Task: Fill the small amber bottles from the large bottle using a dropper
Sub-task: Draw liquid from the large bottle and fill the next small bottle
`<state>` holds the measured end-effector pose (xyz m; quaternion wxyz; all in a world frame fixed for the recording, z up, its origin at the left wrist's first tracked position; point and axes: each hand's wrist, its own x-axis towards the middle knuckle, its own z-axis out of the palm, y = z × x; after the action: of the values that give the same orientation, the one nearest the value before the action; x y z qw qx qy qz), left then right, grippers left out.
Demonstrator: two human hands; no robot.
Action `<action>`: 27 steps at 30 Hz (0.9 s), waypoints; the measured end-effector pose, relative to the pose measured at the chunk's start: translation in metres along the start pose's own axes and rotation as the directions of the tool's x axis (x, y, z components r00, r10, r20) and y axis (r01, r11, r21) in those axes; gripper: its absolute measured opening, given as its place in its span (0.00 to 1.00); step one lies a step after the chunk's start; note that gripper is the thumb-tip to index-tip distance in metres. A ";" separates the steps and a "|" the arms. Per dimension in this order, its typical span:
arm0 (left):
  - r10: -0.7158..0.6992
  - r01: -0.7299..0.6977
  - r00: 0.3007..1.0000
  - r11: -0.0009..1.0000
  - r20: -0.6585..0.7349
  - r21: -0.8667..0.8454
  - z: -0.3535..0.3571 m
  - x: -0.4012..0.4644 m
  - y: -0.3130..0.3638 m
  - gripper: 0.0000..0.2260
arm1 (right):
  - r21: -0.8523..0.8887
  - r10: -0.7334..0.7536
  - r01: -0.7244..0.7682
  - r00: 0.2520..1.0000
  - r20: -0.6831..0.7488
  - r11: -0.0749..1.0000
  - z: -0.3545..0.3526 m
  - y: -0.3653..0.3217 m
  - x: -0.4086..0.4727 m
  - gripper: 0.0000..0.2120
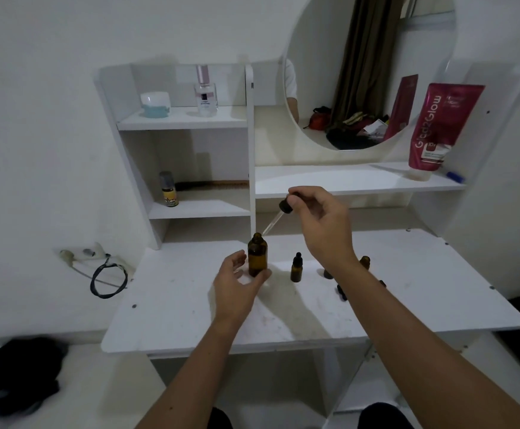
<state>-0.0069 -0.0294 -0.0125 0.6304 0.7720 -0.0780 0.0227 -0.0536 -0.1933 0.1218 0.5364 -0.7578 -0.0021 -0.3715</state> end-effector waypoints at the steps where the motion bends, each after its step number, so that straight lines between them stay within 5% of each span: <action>1: 0.009 -0.010 1.000 1.000 0.030 0.019 0.002 0.003 0.000 0.30 | 0.002 -0.005 0.005 1.000 0.005 1.000 0.004 0.000 0.002 0.08; 8: 0.033 -0.031 0.999 0.998 -0.041 0.047 0.007 0.010 -0.003 0.21 | -0.005 -0.013 0.013 0.999 0.032 1.000 0.012 0.009 0.007 0.09; 27: 0.065 -0.062 0.997 0.995 -0.048 0.073 0.010 0.009 -0.008 0.19 | -0.201 0.086 -0.039 0.969 0.230 0.979 0.042 0.045 0.003 0.09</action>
<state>0.0028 -0.0384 -0.0214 0.6032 0.7903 -0.0858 0.0650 -0.0096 -0.1791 0.0805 0.4670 -0.8453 -0.0059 -0.2596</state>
